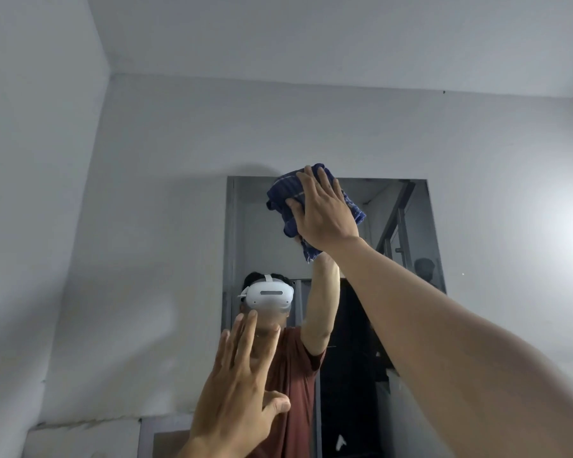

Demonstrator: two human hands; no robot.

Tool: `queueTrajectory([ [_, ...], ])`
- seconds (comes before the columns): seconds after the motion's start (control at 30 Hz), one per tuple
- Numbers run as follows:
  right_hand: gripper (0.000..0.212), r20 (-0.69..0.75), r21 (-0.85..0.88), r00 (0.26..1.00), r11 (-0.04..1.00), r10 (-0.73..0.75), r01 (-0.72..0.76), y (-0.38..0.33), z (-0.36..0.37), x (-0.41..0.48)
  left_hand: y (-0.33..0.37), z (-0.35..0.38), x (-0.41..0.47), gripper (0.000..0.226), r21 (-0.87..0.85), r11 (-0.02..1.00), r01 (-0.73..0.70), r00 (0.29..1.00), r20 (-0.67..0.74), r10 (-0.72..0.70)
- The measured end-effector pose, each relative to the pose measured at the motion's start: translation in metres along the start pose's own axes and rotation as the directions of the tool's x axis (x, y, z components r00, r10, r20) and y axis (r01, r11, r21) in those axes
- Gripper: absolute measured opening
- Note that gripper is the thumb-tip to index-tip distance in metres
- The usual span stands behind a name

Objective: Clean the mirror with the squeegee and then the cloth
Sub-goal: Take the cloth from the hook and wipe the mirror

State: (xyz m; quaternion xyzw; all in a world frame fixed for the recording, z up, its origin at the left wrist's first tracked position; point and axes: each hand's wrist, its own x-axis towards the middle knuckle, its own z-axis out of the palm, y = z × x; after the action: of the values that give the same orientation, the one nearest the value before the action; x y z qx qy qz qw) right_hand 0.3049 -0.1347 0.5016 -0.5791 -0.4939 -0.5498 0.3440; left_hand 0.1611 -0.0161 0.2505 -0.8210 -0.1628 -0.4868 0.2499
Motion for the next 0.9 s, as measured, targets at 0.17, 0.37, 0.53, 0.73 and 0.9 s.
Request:
queueTrajectory([
  [0.17, 0.053, 0.0, -0.007, 0.997, 0.997, 0.071, -0.071, 0.031, -0.013, -0.011, 0.009, -0.003, 0.001, 0.132, -0.027, 0.999, 0.024, 1.0, 0.014, -0.024],
  [0.37, 0.056, 0.009, -0.037, 0.993, 0.992, 0.12, -0.12, 0.06, -0.029, -0.019, 0.012, -0.007, 0.002, 0.129, -0.031, 0.999, 0.041, 0.999, 0.024, -0.04],
  [0.53, 0.058, 0.035, -0.066, 0.99, 0.989, 0.138, -0.136, 0.08, -0.041, -0.024, 0.015, -0.025, 0.011, 0.087, -0.092, 0.993, 0.074, 0.996, -0.036, -0.077],
  [0.73, 0.058, 0.049, -0.062, 0.985, 0.985, 0.165, -0.161, 0.095, -0.045, -0.028, 0.004, -0.046, 0.053, 0.093, -0.044, 0.995, 0.086, 0.993, -0.078, -0.089],
  [0.9, 0.059, 0.029, -0.06, 0.98, 0.978, 0.199, -0.197, 0.109, -0.051, -0.032, -0.001, -0.043, 0.055, 0.099, -0.021, 0.998, 0.057, 0.998, -0.018, -0.058],
])
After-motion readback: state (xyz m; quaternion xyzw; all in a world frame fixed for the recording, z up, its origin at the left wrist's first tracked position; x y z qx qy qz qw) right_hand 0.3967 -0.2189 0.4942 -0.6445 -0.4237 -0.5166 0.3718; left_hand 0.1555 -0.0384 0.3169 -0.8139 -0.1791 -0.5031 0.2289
